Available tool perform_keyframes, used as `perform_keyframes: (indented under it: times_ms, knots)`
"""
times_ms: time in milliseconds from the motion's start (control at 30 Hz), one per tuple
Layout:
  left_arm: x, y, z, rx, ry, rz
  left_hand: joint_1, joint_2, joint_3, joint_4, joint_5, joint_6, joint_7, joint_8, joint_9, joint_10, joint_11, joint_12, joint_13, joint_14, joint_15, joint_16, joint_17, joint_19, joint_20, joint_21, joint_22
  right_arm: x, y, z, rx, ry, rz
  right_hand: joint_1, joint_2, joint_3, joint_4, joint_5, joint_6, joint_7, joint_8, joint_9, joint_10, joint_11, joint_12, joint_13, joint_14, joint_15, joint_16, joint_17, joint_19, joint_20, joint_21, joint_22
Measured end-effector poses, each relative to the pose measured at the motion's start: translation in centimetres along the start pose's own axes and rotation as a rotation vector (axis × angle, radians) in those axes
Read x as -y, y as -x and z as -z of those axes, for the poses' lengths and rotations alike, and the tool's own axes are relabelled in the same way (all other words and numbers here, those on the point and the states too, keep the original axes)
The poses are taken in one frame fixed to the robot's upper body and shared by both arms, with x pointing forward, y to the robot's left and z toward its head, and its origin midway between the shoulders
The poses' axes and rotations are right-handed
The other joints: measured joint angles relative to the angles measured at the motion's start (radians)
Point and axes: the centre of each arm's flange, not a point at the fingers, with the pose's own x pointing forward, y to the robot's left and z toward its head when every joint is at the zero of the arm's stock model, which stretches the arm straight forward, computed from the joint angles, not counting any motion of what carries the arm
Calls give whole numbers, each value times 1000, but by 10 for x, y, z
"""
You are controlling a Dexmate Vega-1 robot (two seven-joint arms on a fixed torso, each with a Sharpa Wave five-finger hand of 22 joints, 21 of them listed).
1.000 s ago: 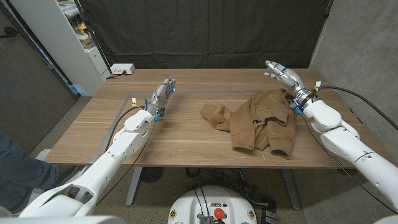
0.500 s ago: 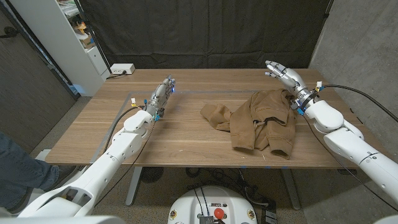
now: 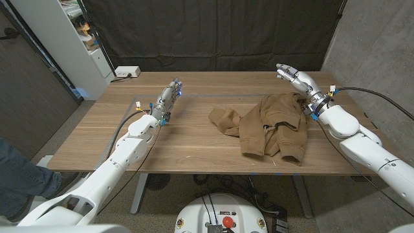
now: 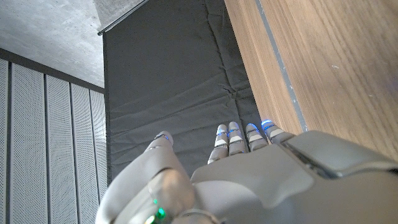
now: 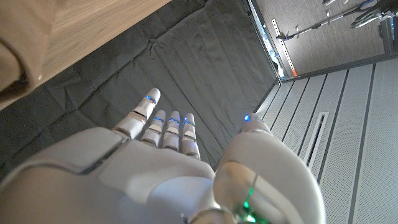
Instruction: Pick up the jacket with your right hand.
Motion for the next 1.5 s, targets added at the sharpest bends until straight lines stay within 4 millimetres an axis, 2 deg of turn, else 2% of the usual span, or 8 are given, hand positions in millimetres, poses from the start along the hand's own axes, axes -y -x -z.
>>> perform_keyframes:
  times_ms: [133, 533, 733, 833, 1067, 1500]
  knots:
    - [1, 0, -1, 0, -2, 2, 0, 0, -4, -4, -3, 0, 0, 0, 0, 0, 0, 0, 0, 0, 0, 0, 0, 0, 0, 0, 0, 0, 0, -1, 7, 18, 2, 0, 0, 0, 0, 1, 3, -3, 7, 0, 0, 0, 0, 0, 0, 0, 0, -3, -5, -5, -8, 0]
    - [1, 2, -1, -4, -7, 2, 0, 0, -4, -4, -8, 0, 0, 0, 0, 0, 0, 0, 0, 5, -5, 0, 0, 0, 0, -7, 0, 2, 1, -5, 26, 93, 1, 7, 7, 1, -7, 4, 9, -9, 8, 0, 0, -11, 0, 0, -4, -4, 0, -7, -11, -11, -18, 0]
    - [1, 2, -1, -4, -8, 2, 0, 0, -4, -4, -8, 0, 0, -4, 0, 0, 0, 0, 0, 5, -5, 0, 0, 0, 0, -6, 0, 5, -3, -10, 40, 137, 2, 6, 7, 0, -8, 4, 11, -26, 8, 0, -5, -16, 0, -5, -4, -4, 0, -7, -20, -1, -29, 0]
    - [1, 2, -1, -4, -8, 2, 0, 0, -4, -4, -8, 0, 0, -4, 0, 0, 0, 0, 0, 5, -5, 0, 0, 0, 0, -6, 0, 7, -5, -13, 44, 151, 3, 6, 7, 0, -8, 4, 7, -43, 8, 0, -9, -20, 0, -5, 5, -13, 7, -12, -24, 2, -35, 0]
    - [0, 1, -1, -5, -7, 2, 5, 5, 0, -8, -8, 5, -5, -4, 0, 5, -6, 0, 0, 5, -5, 0, 0, 4, 4, -10, 0, 10, -8, -16, 53, 181, 9, 6, 7, 0, -8, 8, 2, -59, 8, 0, -15, -25, 0, -5, 41, -11, 19, -16, -31, 9, -41, 0]
    - [-1, -1, -2, 0, -4, 6, 5, 5, 0, -8, -8, 5, -5, -4, 0, 5, -6, 0, 0, 5, -5, 0, 0, 7, 7, -10, 0, 13, -8, -19, 60, 223, 11, 6, 7, -4, -13, 7, 2, -70, 8, 0, -6, -41, 0, -5, 79, -6, 30, -21, -34, 13, -56, 0]
